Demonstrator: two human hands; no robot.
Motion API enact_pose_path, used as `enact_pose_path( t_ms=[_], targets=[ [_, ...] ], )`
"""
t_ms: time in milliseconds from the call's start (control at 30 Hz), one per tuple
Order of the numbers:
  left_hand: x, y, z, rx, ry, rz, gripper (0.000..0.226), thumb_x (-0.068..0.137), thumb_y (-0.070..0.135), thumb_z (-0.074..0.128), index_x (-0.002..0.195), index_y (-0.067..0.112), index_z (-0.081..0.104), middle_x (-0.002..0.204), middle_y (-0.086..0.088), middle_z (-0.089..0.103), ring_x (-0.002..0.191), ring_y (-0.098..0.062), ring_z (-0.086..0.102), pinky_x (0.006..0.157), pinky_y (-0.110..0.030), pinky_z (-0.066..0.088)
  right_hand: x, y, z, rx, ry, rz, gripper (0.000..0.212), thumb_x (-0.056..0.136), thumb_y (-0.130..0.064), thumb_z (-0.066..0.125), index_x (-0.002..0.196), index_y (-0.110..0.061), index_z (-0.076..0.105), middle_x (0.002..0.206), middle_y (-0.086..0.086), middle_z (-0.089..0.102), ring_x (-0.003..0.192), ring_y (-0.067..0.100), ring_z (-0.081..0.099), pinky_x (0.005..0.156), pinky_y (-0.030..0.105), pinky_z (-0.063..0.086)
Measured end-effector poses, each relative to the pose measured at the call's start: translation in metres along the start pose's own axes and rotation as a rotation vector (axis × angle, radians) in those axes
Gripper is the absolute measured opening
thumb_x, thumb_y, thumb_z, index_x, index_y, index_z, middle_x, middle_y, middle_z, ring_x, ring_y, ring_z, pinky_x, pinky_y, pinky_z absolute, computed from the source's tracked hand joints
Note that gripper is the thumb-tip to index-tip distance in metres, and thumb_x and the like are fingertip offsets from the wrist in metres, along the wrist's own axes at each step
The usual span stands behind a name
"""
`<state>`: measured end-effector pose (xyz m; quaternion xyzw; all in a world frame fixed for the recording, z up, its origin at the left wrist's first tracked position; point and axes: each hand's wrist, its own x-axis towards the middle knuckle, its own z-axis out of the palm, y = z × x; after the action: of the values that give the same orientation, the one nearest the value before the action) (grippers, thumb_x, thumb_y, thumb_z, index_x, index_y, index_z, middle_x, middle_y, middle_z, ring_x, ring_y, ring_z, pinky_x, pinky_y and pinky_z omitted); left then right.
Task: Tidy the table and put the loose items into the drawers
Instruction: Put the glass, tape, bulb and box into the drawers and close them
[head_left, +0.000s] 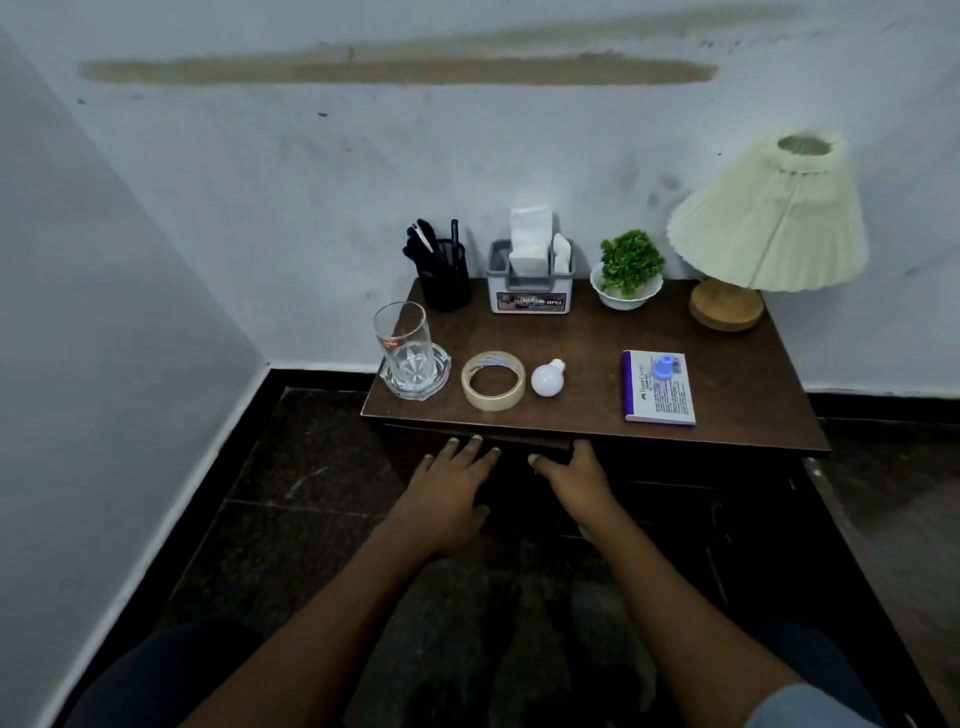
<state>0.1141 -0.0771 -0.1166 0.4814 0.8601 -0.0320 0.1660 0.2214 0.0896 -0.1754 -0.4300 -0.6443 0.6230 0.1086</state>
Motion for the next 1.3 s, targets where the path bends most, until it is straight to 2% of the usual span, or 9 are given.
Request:
enact_pose_path(
  t_ms=[167,333,500,633,700,900,1000,1100,1300],
  targets=[
    [0.006,-0.007,0.000,-0.078,-0.044,-0.085,0.088,0.097,0.055,0.057,0.166,0.027,0.010,0.175,-0.007,0.003,0.160,-0.033,0.007,0.124,-0.057,0.018,-0.024,0.005,-0.011,-0.544,-0.165,-0.179,0.032,0.087,-0.045,0.071,0.095,-0.022,0.050,0.093,-0.002,0.067,0.087,0.021,0.067,0.066,0.030,0.048],
    [0.015,0.016,-0.005,-0.060,-0.163,-0.117,0.090,0.097,0.075,0.032,0.165,0.019,0.012,0.174,-0.012,-0.006,0.160,-0.036,0.000,0.125,-0.059,0.009,-0.058,-0.002,-0.001,-0.885,-0.320,-0.319,0.032,0.084,-0.051,0.066,0.095,-0.021,0.064,0.101,0.011,0.073,0.096,0.033,0.069,0.072,0.029,0.048],
    [0.004,0.013,-0.009,-0.108,-0.167,-0.218,0.092,0.099,0.073,0.026,0.166,0.016,0.000,0.173,-0.011,-0.016,0.159,-0.035,-0.015,0.126,-0.059,-0.004,-0.080,-0.007,0.040,-1.034,-0.581,-0.391,0.056,0.088,-0.059,0.059,0.136,-0.028,0.060,0.130,0.009,0.068,0.113,0.032,0.066,0.094,0.038,0.055],
    [-0.012,-0.005,0.001,-0.150,-0.178,-0.396,0.096,0.102,0.066,0.031,0.163,0.005,-0.010,0.169,-0.014,-0.027,0.157,-0.032,-0.023,0.126,-0.057,-0.007,-0.080,-0.007,0.052,-0.869,-0.615,-0.282,0.015,0.086,-0.061,0.066,0.074,-0.053,0.071,0.066,-0.022,0.070,0.061,0.003,0.059,0.059,0.024,0.043],
    [-0.017,-0.009,0.004,-0.123,-0.198,-0.437,0.094,0.104,0.058,0.035,0.161,0.001,-0.013,0.168,-0.015,-0.031,0.156,-0.030,-0.026,0.126,-0.058,-0.007,-0.077,-0.008,0.054,-0.829,-0.709,-0.250,0.032,0.082,-0.069,0.065,0.058,-0.049,0.068,0.053,-0.022,0.063,0.051,0.000,0.056,0.056,0.022,0.040],
    [-0.030,-0.023,0.003,0.016,-0.303,-0.497,0.088,0.100,0.026,0.048,0.161,-0.003,-0.009,0.169,-0.016,-0.025,0.157,-0.032,-0.023,0.125,-0.062,-0.005,-0.087,0.003,0.114,-0.810,-1.045,-0.288,0.092,0.070,-0.094,0.049,0.109,-0.016,0.077,0.111,0.004,0.077,0.105,0.021,0.070,0.101,0.042,0.052],
    [-0.035,-0.038,0.006,0.075,-0.342,-0.512,0.091,0.100,0.031,0.051,0.161,-0.001,-0.008,0.169,-0.014,-0.028,0.157,-0.031,-0.024,0.126,-0.061,-0.004,-0.093,0.001,0.148,-0.921,-1.101,-0.399,0.070,0.098,-0.063,0.040,0.147,-0.014,0.053,0.155,0.010,0.049,0.141,0.028,0.045,0.120,0.038,0.029],
    [-0.037,-0.048,0.010,0.056,-0.330,-0.541,0.096,0.098,0.042,0.053,0.162,0.002,-0.007,0.168,-0.014,-0.030,0.156,-0.033,-0.025,0.126,-0.058,-0.006,-0.088,0.004,0.164,-1.005,-1.110,-0.460,0.061,0.106,-0.043,0.034,0.160,-0.015,0.027,0.168,0.010,0.024,0.152,0.029,0.025,0.124,0.042,0.017],
    [-0.025,-0.046,0.015,-0.029,-0.190,-0.505,0.100,0.101,0.059,0.042,0.161,0.003,-0.014,0.167,-0.016,-0.031,0.156,-0.032,-0.027,0.127,-0.055,-0.011,-0.043,0.018,0.129,-1.027,-0.800,-0.450,0.064,0.099,-0.040,0.059,0.157,-0.024,0.037,0.164,0.009,0.033,0.147,0.030,0.037,0.118,0.037,0.035]
  ],
)
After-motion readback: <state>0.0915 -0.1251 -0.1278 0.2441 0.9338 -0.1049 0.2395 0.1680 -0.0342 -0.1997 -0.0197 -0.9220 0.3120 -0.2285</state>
